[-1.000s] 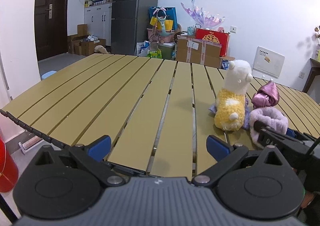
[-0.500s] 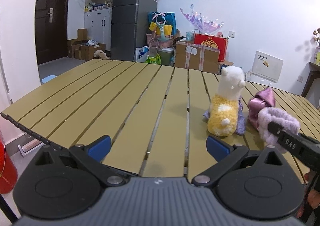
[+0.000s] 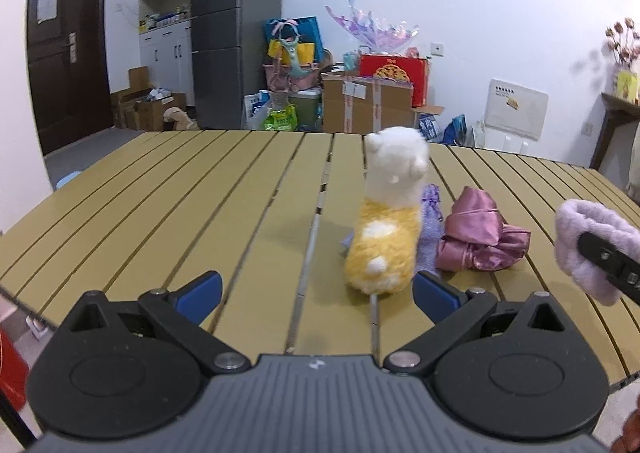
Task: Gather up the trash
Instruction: 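Grasp the yellow-and-white plush alpaca with the left tool while right holds the headband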
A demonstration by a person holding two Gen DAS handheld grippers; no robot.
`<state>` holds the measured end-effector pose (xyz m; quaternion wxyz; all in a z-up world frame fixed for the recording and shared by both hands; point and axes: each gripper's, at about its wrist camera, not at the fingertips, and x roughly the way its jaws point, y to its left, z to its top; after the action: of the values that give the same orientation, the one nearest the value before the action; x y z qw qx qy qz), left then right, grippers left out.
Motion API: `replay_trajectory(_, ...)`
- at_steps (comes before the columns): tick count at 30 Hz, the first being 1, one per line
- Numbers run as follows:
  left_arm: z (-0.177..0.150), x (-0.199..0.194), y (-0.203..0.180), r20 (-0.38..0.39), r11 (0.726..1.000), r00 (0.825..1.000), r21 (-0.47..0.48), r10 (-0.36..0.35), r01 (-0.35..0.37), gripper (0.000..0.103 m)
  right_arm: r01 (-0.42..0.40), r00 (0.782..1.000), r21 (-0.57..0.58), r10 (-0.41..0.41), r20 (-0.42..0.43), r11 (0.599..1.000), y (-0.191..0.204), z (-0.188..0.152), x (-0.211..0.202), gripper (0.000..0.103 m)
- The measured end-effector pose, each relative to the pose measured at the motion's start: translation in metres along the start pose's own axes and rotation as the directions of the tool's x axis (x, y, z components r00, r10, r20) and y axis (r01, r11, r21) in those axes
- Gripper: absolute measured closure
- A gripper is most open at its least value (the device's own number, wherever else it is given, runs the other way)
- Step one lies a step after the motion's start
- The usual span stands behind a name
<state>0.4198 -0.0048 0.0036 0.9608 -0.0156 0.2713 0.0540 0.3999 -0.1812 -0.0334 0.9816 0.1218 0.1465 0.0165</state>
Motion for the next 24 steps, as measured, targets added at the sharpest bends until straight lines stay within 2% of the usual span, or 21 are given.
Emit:
replay_trajectory(8,0.014,0.033,-0.031,-0.017,0.997,1.000,0.083,-0.003,0.004,0.000,0.067,0.998,0.047,-0.067,0.010,0.997,-0.039,0.006,-0.004,0.076)
replay_trajectory(20,0.017,0.090,-0.044,-0.102,0.996,0.995,0.085,-0.023,0.031,0.001,0.120,0.993,0.028,-0.119,-0.020,0.992,-0.059,0.001,0.004,0.076)
replay_trajectory(21,0.018,0.092,-0.042,-0.110,0.997,0.994,0.073,-0.028,0.036,0.003,0.119,0.993,0.025,-0.119,-0.022,0.993,-0.057,0.000,0.005,0.076)
replay_trajectory(23,0.018,0.096,-0.039,-0.120,0.998,0.992,0.052,-0.041,0.047,0.013,0.116,0.993,0.016,-0.116,-0.028,0.993,-0.054,-0.001,0.008,0.076)
replay_trajectory(24,0.018,0.097,-0.038,-0.125,0.997,0.991,0.050,-0.048,0.055,0.025,0.115,0.993,0.010,-0.114,-0.031,0.993,-0.052,-0.001,0.009,0.076)
